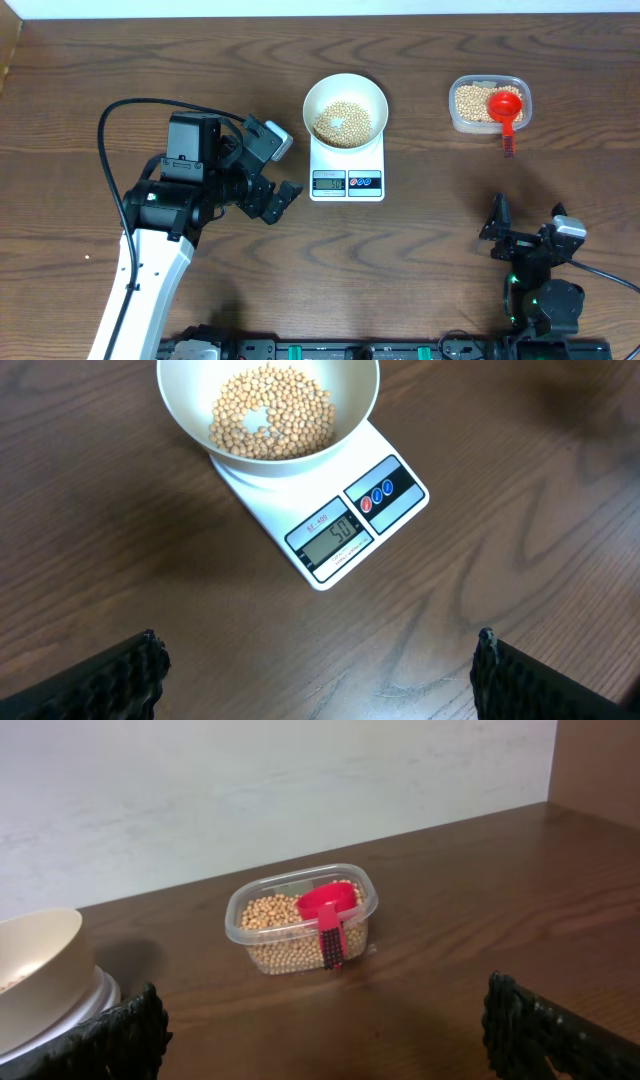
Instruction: Scoop item into bowl and weigh 50g on scale
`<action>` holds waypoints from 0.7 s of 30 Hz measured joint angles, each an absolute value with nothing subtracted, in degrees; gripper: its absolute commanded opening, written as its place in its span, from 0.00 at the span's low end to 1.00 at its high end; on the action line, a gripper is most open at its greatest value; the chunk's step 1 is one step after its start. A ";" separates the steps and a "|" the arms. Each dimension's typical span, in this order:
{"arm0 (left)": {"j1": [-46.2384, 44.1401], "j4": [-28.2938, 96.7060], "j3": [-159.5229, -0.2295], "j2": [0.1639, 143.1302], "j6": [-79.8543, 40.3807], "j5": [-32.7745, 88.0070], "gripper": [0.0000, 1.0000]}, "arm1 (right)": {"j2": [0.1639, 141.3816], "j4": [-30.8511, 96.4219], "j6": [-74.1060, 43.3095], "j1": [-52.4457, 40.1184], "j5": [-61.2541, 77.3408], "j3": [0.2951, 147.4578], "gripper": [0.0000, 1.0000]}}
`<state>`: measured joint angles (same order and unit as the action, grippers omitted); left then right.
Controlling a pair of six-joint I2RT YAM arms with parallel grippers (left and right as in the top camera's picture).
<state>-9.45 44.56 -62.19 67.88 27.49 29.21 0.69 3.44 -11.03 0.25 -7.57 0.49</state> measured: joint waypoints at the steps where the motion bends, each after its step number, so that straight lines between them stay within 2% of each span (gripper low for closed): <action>1: -9.45 44.56 -62.19 67.88 27.51 29.21 0.99 | 0.69 3.44 -11.03 0.25 -7.57 0.49 0.99; 8: -9.45 44.71 -62.17 63.99 27.49 27.31 0.99 | 0.69 3.44 -11.03 0.25 -7.57 0.49 0.99; 15: -9.50 36.10 -57.74 50.11 27.53 23.24 0.99 | 0.67 3.40 -11.03 0.25 -7.57 0.49 0.99; 21: -8.36 29.98 -47.68 38.33 27.55 18.00 0.99 | 0.67 3.40 -11.03 0.25 -7.57 0.49 0.99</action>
<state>-8.36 29.98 -47.68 38.33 27.55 18.00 0.67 3.40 -11.03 0.25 -7.57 0.49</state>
